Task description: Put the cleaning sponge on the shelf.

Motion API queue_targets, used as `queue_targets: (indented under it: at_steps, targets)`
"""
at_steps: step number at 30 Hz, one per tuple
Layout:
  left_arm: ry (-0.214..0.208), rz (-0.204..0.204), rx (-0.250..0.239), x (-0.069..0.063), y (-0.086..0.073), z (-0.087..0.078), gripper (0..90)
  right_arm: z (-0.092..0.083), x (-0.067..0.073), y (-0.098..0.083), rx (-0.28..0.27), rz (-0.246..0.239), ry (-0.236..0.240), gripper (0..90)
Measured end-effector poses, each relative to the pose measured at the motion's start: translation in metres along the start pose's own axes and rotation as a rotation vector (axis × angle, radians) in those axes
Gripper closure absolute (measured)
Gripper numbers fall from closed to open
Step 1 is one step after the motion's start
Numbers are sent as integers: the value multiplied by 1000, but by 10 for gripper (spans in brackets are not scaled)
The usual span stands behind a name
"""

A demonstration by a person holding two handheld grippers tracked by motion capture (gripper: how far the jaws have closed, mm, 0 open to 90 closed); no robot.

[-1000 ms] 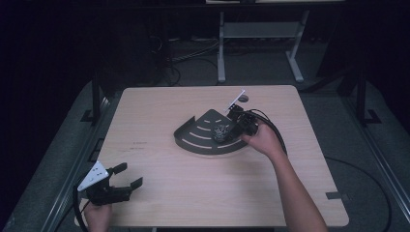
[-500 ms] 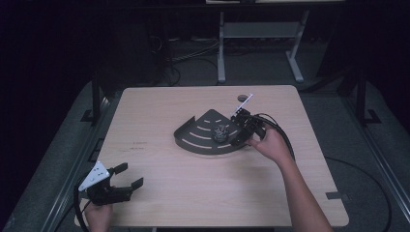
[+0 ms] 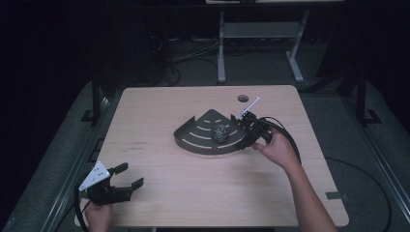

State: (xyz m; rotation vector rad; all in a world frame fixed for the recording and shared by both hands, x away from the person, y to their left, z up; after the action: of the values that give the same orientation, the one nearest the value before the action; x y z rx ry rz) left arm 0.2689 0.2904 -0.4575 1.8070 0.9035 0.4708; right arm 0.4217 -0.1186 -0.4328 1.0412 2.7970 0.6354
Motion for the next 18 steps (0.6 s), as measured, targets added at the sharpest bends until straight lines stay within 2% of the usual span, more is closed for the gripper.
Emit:
queue_targets:
  at_steps: [9, 18]
  targets:
    - [1, -3, 2, 0, 0, 0, 137, -1, -1, -16, 3, 12, 2, 158]
    - [-2, -2, 7, -1, -1, 1, 137, -2, 4, -28, -4, 4, -1, 159]
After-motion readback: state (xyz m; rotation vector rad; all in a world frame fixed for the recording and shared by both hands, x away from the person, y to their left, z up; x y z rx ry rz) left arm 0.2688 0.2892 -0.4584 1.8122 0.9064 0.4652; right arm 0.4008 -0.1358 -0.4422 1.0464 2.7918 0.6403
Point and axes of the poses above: each handheld gripper's, and its own axes: z roughly forward along the jaws, y roughly out of its top, x roughly to its left, the point moved 5 cm from there along z, roughly forward along the jaws
